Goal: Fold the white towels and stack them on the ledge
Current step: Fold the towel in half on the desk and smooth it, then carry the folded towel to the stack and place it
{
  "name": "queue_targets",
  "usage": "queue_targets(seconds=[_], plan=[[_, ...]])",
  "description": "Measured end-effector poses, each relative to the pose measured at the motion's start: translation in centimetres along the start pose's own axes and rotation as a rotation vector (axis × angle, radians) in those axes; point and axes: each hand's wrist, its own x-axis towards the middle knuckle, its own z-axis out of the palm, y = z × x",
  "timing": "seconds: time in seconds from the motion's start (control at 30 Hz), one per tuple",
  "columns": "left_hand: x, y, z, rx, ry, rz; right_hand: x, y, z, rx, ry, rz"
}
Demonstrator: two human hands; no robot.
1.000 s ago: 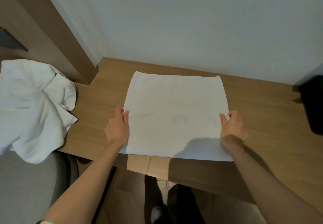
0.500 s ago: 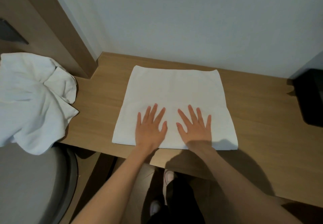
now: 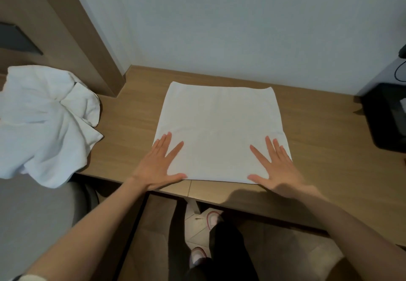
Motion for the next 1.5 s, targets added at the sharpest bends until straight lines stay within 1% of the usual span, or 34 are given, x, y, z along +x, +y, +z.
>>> queue_targets(seconds=[0.07,0.1,0.23,0.3,0.4,0.53,0.63,0.7,0.8,0.87,0.93,1.03,1.1,1.17,1.3,1.4,1.5], plan=[[-1.0,-1.3,0.1,0.056,-0.007,0.110,-1.0,0.3,0.1,-0.015,-0.011,-0.051],[-1.5,-1.5,0.2,0.067,0.002,0.134,-1.4,0.3,0.2,-0.026,-0.010,-0.061],[-2.9,-1.4,0.8,0.013,0.041,0.107,-2.4,0.0,0.2,-0.003,-0.048,-0.046],[-3.4,-1.2,0.6,0.026,0.064,0.106,-2.8,0.1,-0.4,-0.014,-0.065,-0.039],[-4.0,-0.9,-0.4,0.004,0.048,0.080,-3.4,-0.3,-1.0,-0.017,-0.058,-0.014],[-5.1,-1.2,-1.9,-0.195,0.074,0.061,-4.8,-0.9,-1.0,0.044,0.052,0.039],[-5.7,-1.9,-3.1,-0.312,0.150,-0.006,-6.1,-0.4,-1.5,0.138,0.216,0.096],[-6.0,-2.1,-4.0,-0.392,0.238,-0.012,-6.7,-0.6,-2.0,0.324,0.389,0.203],[-6.4,-1.9,-5.9,-0.563,0.406,-0.039,-6.9,-1.3,-3.5,0.726,0.612,0.390],[-6.0,-1.4,-7.3,-0.731,0.522,-0.136,-6.3,-1.7,-5.1,0.984,0.716,0.449],[-5.0,-0.9,-8.3,-0.883,0.595,-0.255,-5.4,-2.1,-6.6,1.122,0.771,0.508],[-3.0,-0.3,-9.0,-1.015,0.632,-0.327,-4.0,-2.5,-7.9,1.173,0.778,0.544],[-1.5,-0.2,-9.1,-1.035,0.639,-0.341,-3.0,-2.2,-8.0,1.154,0.771,0.559],[0.3,-0.4,-9.0,-1.008,0.610,-0.347,-1.8,-1.7,-7.7,1.120,0.753,0.589],[4.4,-1.6,-8.5,-0.877,0.466,-0.371,1.1,-0.8,-6.4,1.034,0.670,0.678],[7.3,-2.3,-8.0,-0.856,0.429,-0.391,3.2,0.1,-5.6,0.976,0.610,0.699],[9.6,-2.3,-7.0,-0.846,0.382,-0.460,5.2,1.1,-5.0,0.900,0.514,0.750]])
